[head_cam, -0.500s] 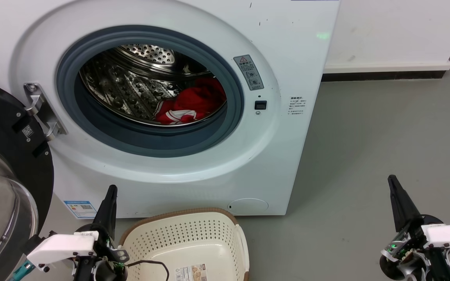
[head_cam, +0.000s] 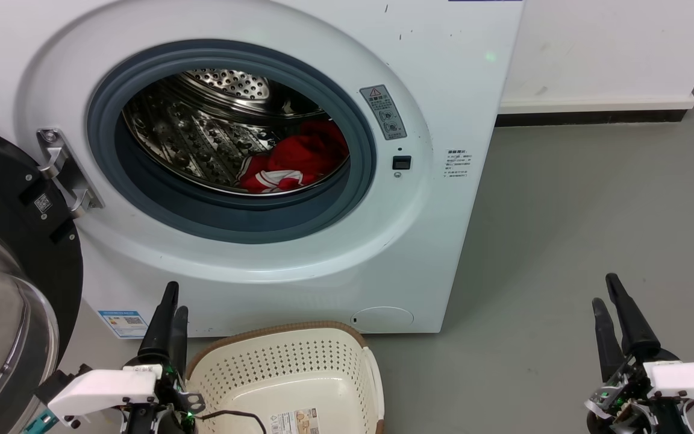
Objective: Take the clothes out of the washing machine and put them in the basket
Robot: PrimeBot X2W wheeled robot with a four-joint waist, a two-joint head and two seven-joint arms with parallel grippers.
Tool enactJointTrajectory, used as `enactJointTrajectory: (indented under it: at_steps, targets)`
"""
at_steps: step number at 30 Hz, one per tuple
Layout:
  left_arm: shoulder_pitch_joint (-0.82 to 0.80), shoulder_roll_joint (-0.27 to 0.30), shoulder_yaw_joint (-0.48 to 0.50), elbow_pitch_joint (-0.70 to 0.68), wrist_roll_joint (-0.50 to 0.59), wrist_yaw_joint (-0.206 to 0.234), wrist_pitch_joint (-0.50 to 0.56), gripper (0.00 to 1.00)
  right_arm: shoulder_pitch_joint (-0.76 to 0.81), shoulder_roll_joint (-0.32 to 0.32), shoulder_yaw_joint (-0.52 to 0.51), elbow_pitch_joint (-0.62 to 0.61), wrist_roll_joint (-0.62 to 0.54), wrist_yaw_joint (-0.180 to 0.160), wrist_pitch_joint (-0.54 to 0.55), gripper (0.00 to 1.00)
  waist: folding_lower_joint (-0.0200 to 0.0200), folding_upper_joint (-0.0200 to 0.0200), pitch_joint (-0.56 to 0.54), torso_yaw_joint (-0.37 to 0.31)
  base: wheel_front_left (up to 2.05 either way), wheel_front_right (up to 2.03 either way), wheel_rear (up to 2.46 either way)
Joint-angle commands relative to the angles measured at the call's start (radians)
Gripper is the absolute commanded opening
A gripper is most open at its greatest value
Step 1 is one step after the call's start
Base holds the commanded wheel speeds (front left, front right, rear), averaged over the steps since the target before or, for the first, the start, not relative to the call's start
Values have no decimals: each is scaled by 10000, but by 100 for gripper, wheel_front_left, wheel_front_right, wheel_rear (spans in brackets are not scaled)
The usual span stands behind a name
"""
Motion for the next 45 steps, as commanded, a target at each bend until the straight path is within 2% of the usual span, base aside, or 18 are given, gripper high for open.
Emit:
enactJointTrajectory:
  at_steps: [1, 9, 22, 34, 45]
  targets:
    - [-164, 30, -26, -300, 227, -2, -104, 100, -109, -6, 27, -286, -169, 0, -106, 100, 0, 0, -2, -3, 0, 0, 0]
    - [-163, 32, -88, -918, 1702, -2, -460, 100, -4, -4, 161, -754, -1680, 0, -463, 100, 0, 0, -7, -37, 0, 0, 0]
    - [-63, 36, -143, -1594, 4639, 4, -1019, 100, 164, -2, 341, -1536, -5087, 1, -1017, 100, 0, 0, -5, -91, 0, 0, 0]
    - [91, 40, -597, -1916, 7373, 232, -1431, 100, 317, -1, 492, -1730, -7674, 1, -1433, 100, 0, 0, -13, -112, 0, 0, 0]
    - [232, 42, -847, -2115, 9296, 483, -1773, 100, 470, 2, 549, -1809, -9574, 1, -1774, 100, 0, 0, -41, -110, 0, 0, 0]
